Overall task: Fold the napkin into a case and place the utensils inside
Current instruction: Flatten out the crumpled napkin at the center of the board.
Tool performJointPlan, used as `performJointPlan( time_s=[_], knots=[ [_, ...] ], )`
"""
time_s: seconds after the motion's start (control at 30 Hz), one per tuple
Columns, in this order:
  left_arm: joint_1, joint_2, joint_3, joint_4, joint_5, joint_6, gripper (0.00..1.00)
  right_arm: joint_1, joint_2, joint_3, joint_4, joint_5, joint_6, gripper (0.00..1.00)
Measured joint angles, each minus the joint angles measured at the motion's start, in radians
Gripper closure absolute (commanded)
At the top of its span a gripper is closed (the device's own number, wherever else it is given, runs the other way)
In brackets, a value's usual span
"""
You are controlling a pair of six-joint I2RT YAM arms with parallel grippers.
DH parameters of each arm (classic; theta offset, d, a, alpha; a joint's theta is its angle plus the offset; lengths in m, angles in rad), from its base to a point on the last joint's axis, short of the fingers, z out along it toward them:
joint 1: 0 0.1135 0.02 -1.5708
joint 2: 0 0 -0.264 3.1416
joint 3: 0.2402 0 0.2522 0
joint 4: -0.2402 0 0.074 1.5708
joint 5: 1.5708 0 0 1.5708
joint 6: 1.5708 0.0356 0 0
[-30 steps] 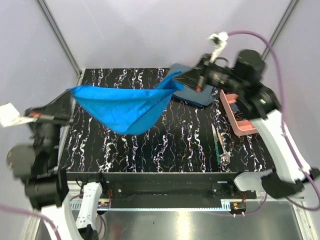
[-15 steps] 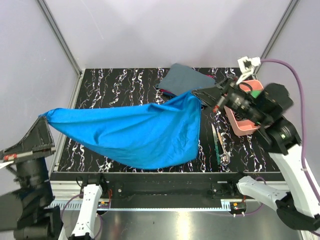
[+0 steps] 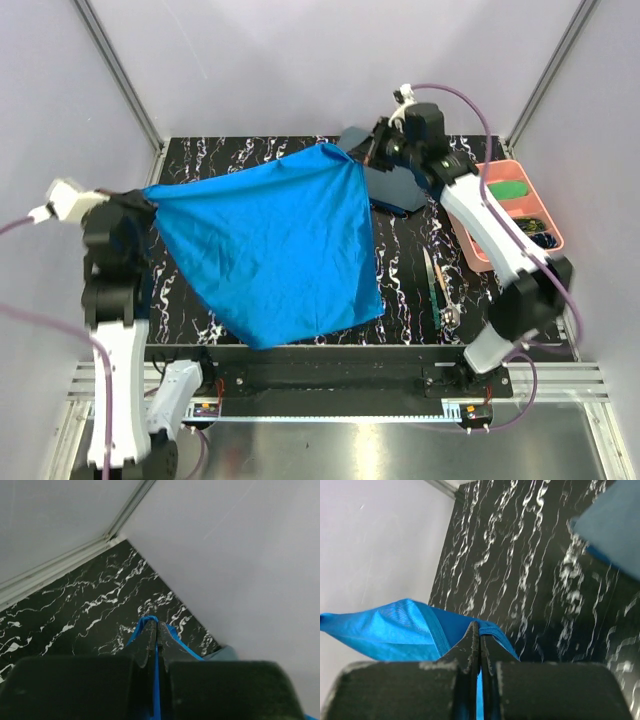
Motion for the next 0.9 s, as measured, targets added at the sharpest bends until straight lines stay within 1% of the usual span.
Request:
performJointPlan(
  time_s=[0.1, 0.17, 0.23, 0.33, 0.43, 0.57, 0.73, 0.9],
  knots=[
    [0.0, 0.138, 0.015, 0.032, 0.004, 0.002, 1.0, -0.049, 0.169, 0.146, 0.011, -0.068, -0.02, 1.0],
    [0.002, 0.186, 0.026, 0.033, 0.005, -0.012, 1.0, -0.064, 0.225, 0.201, 0.009, -0.09, -0.029, 1.0],
    [0.011, 0.193, 0.032, 0.033, 0.005, -0.035, 1.0, -0.068, 0.241, 0.224, 0.001, -0.108, -0.039, 1.0],
    [0.024, 0.151, 0.04, 0.048, 0.005, -0.061, 1.0, -0.067, 0.221, 0.229, -0.001, -0.139, -0.048, 1.0],
    [0.027, 0.074, 0.044, 0.06, 0.005, -0.075, 1.0, -0.066, 0.163, 0.201, 0.0, -0.169, -0.054, 1.0],
    [0.027, -0.048, 0.051, 0.058, 0.005, -0.081, 1.0, -0.066, 0.011, 0.109, 0.014, -0.202, -0.057, 1.0],
    [0.027, -0.197, 0.107, 0.032, 0.004, -0.078, 1.0, -0.065, -0.207, 0.022, 0.056, -0.242, -0.054, 1.0],
    [0.026, -0.291, 0.186, 0.004, 0.004, -0.066, 1.0, -0.063, -0.376, -0.031, 0.102, -0.268, -0.04, 1.0]
  ],
)
